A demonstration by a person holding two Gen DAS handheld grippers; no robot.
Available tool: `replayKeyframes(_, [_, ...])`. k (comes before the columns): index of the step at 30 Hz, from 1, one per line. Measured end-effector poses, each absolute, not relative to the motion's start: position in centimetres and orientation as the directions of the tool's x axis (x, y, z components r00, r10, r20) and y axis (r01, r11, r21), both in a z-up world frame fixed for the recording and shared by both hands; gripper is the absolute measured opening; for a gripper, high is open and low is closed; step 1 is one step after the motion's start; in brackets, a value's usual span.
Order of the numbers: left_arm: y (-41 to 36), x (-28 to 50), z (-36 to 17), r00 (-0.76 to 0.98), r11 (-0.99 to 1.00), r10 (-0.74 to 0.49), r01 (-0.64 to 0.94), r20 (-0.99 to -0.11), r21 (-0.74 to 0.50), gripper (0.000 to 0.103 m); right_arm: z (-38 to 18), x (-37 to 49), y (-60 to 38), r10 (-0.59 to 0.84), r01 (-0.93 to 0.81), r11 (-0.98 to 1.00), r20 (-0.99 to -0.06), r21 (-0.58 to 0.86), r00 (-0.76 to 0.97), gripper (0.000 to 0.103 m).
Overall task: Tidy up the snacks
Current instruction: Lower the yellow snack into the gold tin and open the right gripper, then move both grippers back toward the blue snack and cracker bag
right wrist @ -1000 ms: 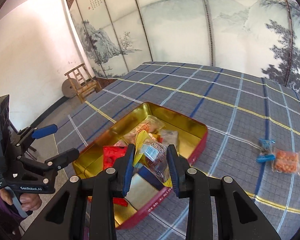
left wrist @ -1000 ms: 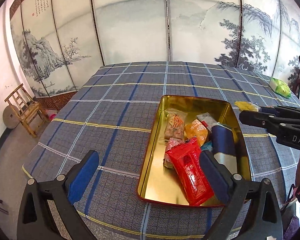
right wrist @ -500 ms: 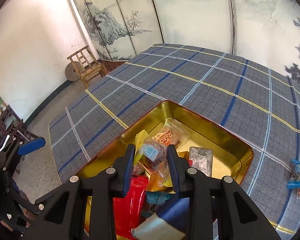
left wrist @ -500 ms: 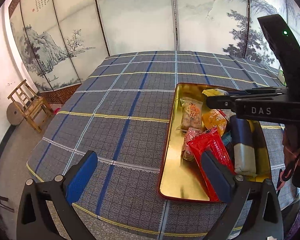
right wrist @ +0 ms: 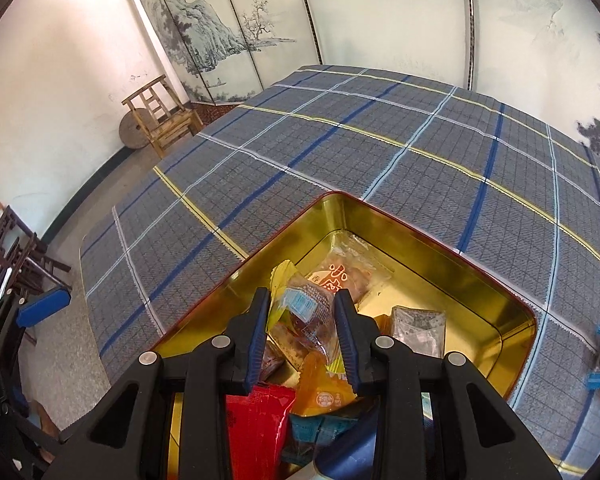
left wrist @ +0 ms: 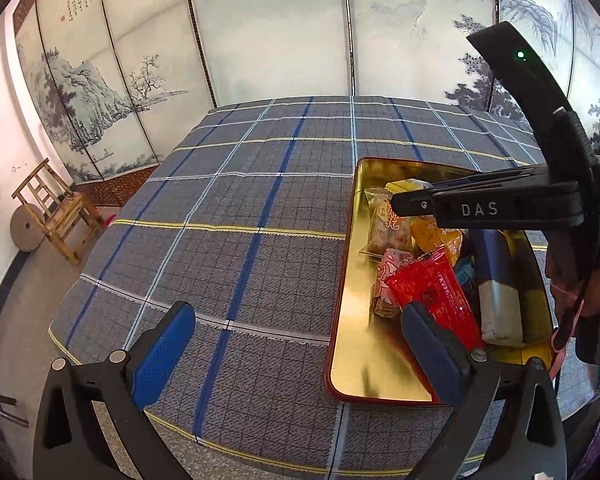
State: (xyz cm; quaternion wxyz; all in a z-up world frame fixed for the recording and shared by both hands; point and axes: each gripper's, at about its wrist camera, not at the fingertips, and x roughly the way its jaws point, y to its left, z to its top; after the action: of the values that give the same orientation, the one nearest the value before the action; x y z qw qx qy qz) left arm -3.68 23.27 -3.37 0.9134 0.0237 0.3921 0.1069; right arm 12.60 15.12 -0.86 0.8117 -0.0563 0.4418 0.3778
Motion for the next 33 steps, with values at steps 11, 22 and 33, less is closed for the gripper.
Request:
replayKeyframes(11, [23.6, -3.7, -3.7, 0.664, 0.976, 0.212, -0.177, -0.718, 0.125, 0.102, -1.2, 12.9, 16.0, 0.566, -0.653, 0.712, -0.76, 0.256, 0.319, 0.036])
replayKeyframes(22, [23.5, -3.8, -3.8, 0.659, 0.976, 0.217, -0.175, -0.72, 0.133, 0.102, -1.0, 12.7, 15.8, 0.601, -0.645, 0.703, -0.734, 0.299, 0.316, 0.038])
replayKeyframes(33, [21.9, -4.1, -3.0, 0.665, 0.973, 0.231, -0.16, -0.711, 0.166, 0.102, 1.0, 11.7, 11.7, 0.682, -0.614, 0.691, -0.625, 0.381, 0.38, 0.048])
